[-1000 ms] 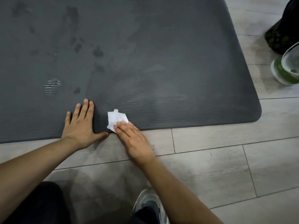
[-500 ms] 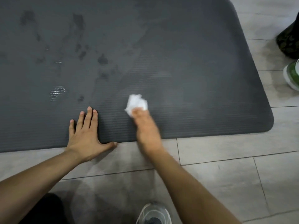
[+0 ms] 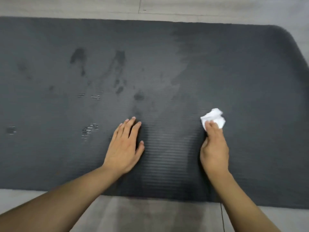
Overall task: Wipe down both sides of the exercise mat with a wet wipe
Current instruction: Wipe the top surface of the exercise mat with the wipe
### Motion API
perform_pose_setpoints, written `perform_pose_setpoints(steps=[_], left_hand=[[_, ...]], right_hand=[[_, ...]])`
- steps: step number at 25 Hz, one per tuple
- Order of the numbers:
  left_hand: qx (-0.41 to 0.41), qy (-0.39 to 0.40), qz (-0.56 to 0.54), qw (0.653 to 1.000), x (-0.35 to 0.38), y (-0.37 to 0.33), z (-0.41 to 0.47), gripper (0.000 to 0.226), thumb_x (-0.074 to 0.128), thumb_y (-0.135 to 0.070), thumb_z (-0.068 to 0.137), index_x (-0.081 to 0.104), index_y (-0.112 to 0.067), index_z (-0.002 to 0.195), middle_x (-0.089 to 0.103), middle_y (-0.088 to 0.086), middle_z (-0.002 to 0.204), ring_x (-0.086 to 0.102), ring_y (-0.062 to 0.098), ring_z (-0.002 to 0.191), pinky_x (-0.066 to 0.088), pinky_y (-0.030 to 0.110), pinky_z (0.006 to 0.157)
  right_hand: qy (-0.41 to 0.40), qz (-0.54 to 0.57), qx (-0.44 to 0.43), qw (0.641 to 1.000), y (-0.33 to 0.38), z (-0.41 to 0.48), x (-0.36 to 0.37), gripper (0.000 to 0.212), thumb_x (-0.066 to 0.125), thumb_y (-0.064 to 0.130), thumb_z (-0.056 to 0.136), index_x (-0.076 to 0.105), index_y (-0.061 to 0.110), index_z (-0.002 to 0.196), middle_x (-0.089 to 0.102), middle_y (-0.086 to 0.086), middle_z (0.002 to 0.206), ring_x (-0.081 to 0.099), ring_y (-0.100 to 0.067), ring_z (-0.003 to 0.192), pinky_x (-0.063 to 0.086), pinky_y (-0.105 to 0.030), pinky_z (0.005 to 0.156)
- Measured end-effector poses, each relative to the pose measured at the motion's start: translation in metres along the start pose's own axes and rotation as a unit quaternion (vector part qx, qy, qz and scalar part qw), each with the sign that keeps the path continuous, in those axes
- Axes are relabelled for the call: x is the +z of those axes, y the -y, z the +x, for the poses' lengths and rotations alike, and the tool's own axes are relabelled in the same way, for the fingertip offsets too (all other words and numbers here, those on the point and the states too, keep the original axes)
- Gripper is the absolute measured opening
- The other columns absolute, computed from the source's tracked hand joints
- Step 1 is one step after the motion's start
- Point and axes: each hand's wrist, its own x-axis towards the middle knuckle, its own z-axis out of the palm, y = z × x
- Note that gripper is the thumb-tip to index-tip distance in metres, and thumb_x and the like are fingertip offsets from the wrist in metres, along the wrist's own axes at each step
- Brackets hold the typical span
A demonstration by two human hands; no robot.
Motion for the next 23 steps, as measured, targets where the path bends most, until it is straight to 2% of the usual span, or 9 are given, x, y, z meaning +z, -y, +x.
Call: perform_pose_setpoints(steps=[2, 4, 6, 8, 11, 13, 17, 20, 23], left_hand=[[0.001, -0.023, 0.002, 1.000, 0.004, 0.010, 0.040, 0.063, 0.036, -0.039, 0.096, 0.043, -0.008, 0.150, 0.035, 0.014, 0.162, 0.032, 0.034, 0.149, 0.025, 0.049, 0.124], [0.015, -0.047, 0.014, 0.999, 0.001, 0.028, 0.085, 0.062, 0.035, -0.037, 0.097, 0.043, -0.007, 0.151, 0.036, 0.014, 0.161, 0.033, 0.035, 0.149, 0.025, 0.050, 0.123], [0.013, -0.060, 0.031, 0.998, -0.009, 0.049, 0.131, 0.061, 0.034, -0.038, 0.099, 0.042, -0.009, 0.152, 0.037, 0.015, 0.161, 0.033, 0.036, 0.149, 0.023, 0.050, 0.124], [0.000, -0.066, 0.051, 0.997, -0.014, 0.066, 0.166, 0.063, 0.031, -0.041, 0.099, 0.040, -0.012, 0.153, 0.035, 0.014, 0.162, 0.030, 0.036, 0.150, 0.020, 0.049, 0.125], [-0.011, -0.044, 0.049, 0.998, -0.004, 0.071, 0.194, 0.066, 0.025, -0.048, 0.098, 0.037, -0.019, 0.157, 0.032, 0.010, 0.165, 0.025, 0.031, 0.153, 0.014, 0.048, 0.127], [-0.015, -0.043, 0.051, 0.998, 0.005, 0.070, 0.198, 0.064, 0.026, -0.047, 0.099, 0.036, -0.024, 0.158, 0.030, 0.006, 0.166, 0.022, 0.027, 0.155, 0.014, 0.048, 0.127], [-0.014, -0.047, 0.042, 0.998, 0.004, 0.075, 0.199, 0.060, 0.033, -0.043, 0.101, 0.034, -0.027, 0.159, 0.028, 0.002, 0.167, 0.021, 0.024, 0.156, 0.015, 0.047, 0.127], [-0.011, -0.037, 0.042, 0.998, 0.001, 0.072, 0.199, 0.061, 0.035, -0.043, 0.102, 0.029, -0.028, 0.161, 0.025, 0.001, 0.168, 0.017, 0.022, 0.157, 0.015, 0.047, 0.127], [-0.011, -0.029, 0.043, 0.999, 0.001, 0.072, 0.199, 0.062, 0.037, -0.042, 0.102, 0.028, -0.026, 0.161, 0.022, 0.002, 0.169, 0.016, 0.023, 0.157, 0.017, 0.050, 0.126]], right_hand=[[0.062, 0.025, -0.171, 0.983, 0.045, -0.041, 0.037, 0.045, 0.040, 0.001, 0.095, 0.056, 0.007, 0.136, 0.045, -0.001, 0.146, 0.046, -0.024, 0.135, 0.025, -0.029, 0.117], [0.142, 0.014, -0.365, 0.920, 0.070, -0.070, 0.051, 0.046, 0.038, 0.007, 0.095, 0.056, 0.009, 0.137, 0.047, -0.005, 0.147, 0.044, -0.020, 0.137, 0.029, -0.034, 0.117], [0.185, 0.000, -0.453, 0.872, 0.053, -0.038, 0.050, 0.047, 0.035, 0.008, 0.097, 0.051, 0.012, 0.141, 0.047, -0.004, 0.149, 0.041, -0.018, 0.139, 0.030, -0.035, 0.117], [0.150, -0.013, -0.398, 0.905, 0.021, 0.027, 0.039, 0.051, 0.034, 0.004, 0.094, 0.051, 0.012, 0.141, 0.045, -0.003, 0.150, 0.043, -0.019, 0.138, 0.029, -0.036, 0.117], [0.034, -0.041, -0.142, 0.988, -0.009, 0.131, 0.019, 0.051, 0.040, -0.007, 0.091, 0.054, 0.009, 0.137, 0.049, -0.005, 0.146, 0.047, -0.026, 0.132, 0.028, -0.037, 0.117], [-0.021, -0.007, -0.025, 0.999, 0.003, 0.188, 0.020, 0.048, 0.041, -0.006, 0.093, 0.057, 0.010, 0.135, 0.053, -0.007, 0.143, 0.048, -0.027, 0.130, 0.033, -0.034, 0.111], [-0.093, 0.092, -0.057, 0.990, 0.063, 0.257, 0.077, 0.046, 0.038, 0.000, 0.092, 0.058, 0.008, 0.133, 0.057, -0.010, 0.137, 0.052, -0.026, 0.128, 0.036, -0.031, 0.111], [-0.010, 0.015, -0.081, 0.997, 0.100, 0.250, 0.125, 0.051, 0.038, 0.003, 0.093, 0.046, 0.009, 0.143, 0.044, -0.007, 0.150, 0.034, -0.020, 0.143, 0.025, -0.041, 0.119], [0.015, -0.026, -0.064, 0.997, 0.105, 0.241, 0.134, 0.055, 0.043, 0.004, 0.095, 0.037, 0.014, 0.149, 0.036, 0.000, 0.156, 0.022, -0.012, 0.148, 0.018, -0.038, 0.122]])
